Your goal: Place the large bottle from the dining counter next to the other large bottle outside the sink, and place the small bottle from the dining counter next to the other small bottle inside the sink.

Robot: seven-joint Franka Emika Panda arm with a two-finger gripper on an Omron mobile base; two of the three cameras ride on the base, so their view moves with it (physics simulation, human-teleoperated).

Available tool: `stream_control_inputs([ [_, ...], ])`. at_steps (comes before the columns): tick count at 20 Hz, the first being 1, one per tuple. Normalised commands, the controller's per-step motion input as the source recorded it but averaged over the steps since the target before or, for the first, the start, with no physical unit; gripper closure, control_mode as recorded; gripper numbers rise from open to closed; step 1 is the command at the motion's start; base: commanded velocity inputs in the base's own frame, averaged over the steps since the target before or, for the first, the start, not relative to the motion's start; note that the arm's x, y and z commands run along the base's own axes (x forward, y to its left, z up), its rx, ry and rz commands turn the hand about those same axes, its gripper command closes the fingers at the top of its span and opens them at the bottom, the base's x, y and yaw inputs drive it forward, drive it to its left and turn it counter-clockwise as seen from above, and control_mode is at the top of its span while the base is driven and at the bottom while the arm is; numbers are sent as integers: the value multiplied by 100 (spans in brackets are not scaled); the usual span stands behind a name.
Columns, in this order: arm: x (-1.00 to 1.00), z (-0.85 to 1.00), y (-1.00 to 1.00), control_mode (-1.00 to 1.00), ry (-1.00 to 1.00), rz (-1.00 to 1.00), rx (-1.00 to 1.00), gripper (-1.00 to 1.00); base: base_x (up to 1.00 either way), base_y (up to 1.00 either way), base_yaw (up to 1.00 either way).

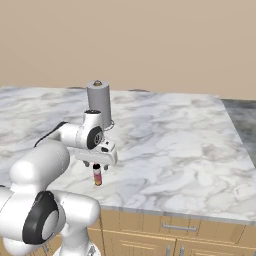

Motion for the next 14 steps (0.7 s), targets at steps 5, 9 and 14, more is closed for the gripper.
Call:
stream_control_inputs([
  [5, 0, 0, 0, -100, 0, 0, 0, 100, 0, 0, 0],
  [9, 0, 0, 0, -100, 0, 0, 0, 100, 0, 0, 0],
  [14, 0, 0, 0, -100, 0, 0, 0, 100, 0, 0, 0],
])
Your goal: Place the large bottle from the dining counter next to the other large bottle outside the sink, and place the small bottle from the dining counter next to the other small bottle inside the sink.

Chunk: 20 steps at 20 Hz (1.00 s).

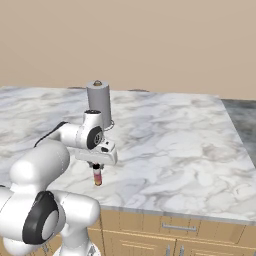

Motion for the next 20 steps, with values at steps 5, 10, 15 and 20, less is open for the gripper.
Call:
stream_control_inputs([
  [5, 0, 47, 0, -100, 1, 0, 0, 100, 0, 0, 0],
  [10, -11, 71, 2, -100, 0, 3, 1, 100, 0, 0, 0],
  [15, -35, 27, 7, -100, 0, 8, 2, 100, 0, 0, 0],
  [20, -36, 1, 11, -100, -10, 8, 3, 100, 0, 0, 0],
])
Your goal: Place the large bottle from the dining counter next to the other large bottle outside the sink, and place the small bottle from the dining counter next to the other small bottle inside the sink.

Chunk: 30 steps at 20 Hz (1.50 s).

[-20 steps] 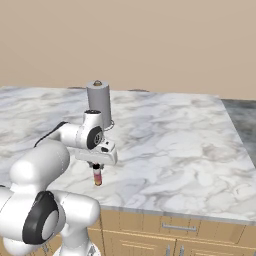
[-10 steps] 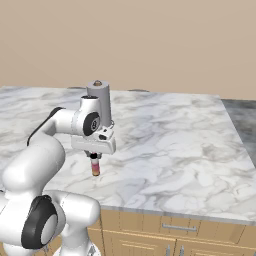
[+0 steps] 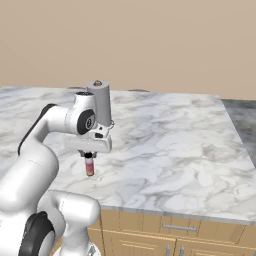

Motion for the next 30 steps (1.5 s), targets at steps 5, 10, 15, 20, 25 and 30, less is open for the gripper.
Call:
stream_control_inputs([
  [5, -35, 1, 15, -100, -10, 8, 0, 100, 0, 0, 0],
  [10, 0, 0, 0, -100, 0, 0, 0, 100, 0, 0, 0],
  [15, 0, 0, 0, -100, 0, 0, 0, 100, 0, 0, 0],
  [20, 0, 0, 0, 100, 0, 0, 0, 100, 0, 0, 0],
  [25, 0, 0, 0, 100, 0, 0, 0, 100, -28, 0, 0],
  [30, 0, 0, 0, 100, 0, 0, 0, 100, -87, 26, 10],
])
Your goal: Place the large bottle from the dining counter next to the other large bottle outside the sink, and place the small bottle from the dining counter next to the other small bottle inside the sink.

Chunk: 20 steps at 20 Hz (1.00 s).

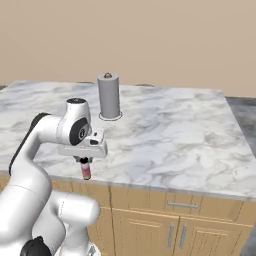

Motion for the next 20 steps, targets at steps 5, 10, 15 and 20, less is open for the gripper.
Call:
stream_control_inputs([
  [5, 0, 0, 0, 100, 0, 0, 0, 100, -50, 34, 18],
  [10, 0, 0, 0, 100, 0, 0, 0, 100, -4, 10, 45],
  [15, 0, 0, 0, 100, 0, 0, 0, 100, -5, 7, 77],
  [20, 0, 0, 0, 100, 0, 0, 0, 100, -1, 16, 79],
])
